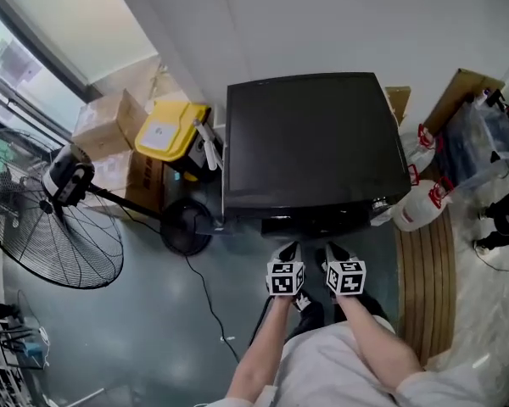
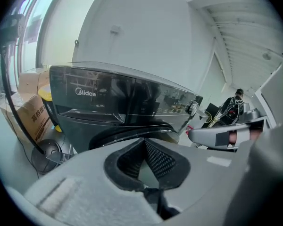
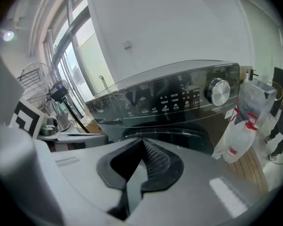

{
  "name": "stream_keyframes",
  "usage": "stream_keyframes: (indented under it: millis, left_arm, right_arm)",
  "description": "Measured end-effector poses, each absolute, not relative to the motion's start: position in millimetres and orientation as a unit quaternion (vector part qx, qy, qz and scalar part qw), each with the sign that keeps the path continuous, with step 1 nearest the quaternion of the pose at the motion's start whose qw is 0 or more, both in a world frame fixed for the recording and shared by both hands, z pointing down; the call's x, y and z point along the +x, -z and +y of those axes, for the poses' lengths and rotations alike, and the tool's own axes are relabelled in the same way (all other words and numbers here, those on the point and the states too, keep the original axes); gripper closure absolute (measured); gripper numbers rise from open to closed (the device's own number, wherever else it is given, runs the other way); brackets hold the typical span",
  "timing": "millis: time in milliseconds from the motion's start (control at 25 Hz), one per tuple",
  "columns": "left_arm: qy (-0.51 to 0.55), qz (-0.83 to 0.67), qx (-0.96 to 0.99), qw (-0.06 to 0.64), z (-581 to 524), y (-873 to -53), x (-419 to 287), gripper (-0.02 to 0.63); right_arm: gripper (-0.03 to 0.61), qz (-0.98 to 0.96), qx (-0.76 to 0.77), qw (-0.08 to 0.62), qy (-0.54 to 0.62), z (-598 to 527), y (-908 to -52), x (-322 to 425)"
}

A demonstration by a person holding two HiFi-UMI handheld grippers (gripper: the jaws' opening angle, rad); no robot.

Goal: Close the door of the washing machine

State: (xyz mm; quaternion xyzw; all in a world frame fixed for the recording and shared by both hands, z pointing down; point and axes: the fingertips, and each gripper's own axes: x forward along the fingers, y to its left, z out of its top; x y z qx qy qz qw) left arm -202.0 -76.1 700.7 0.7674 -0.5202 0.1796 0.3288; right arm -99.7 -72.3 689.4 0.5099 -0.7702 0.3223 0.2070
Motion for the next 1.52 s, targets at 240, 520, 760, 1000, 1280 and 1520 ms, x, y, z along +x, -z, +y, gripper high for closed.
stream_keyframes:
  millis: [240, 520, 760, 1000, 1280, 1520]
  left_arm:
    - [-0.181, -0.537, 0.762, 0.314, -45, -676, -213, 0.609]
    - [-0.107, -0.567, 0.735, 0.357, -17, -666, -222, 0.611]
    - [-0.142, -0.544, 0.750, 0.349, 1, -676, -209, 0.610]
    - [-0.151, -0.543, 0.752, 0.342, 0, -677, -208, 0.610]
    - [-0.143, -0.552, 0.750, 0.336, -9, -672, -211, 0.610]
    - [-0.144, -0.553, 0.749, 0.336, -10, -672, -215, 0.611]
  right_arm:
    - [0.575, -0.791, 0.494, 0.180, -0.313, -52, -671, -97]
    - [0.575, -0.806, 0.480, 0.183, -0.294, -38, -662, -92]
    - [0.575, -0.814, 0.471, 0.208, -0.268, -30, -660, -85]
    - [0.577, -0.815, 0.468, 0.223, -0.257, -32, -662, -80]
    - [0.577, -0.818, 0.462, 0.226, -0.257, -33, -660, -80]
    - [0.577, -0.813, 0.466, 0.234, -0.258, -35, -664, -77]
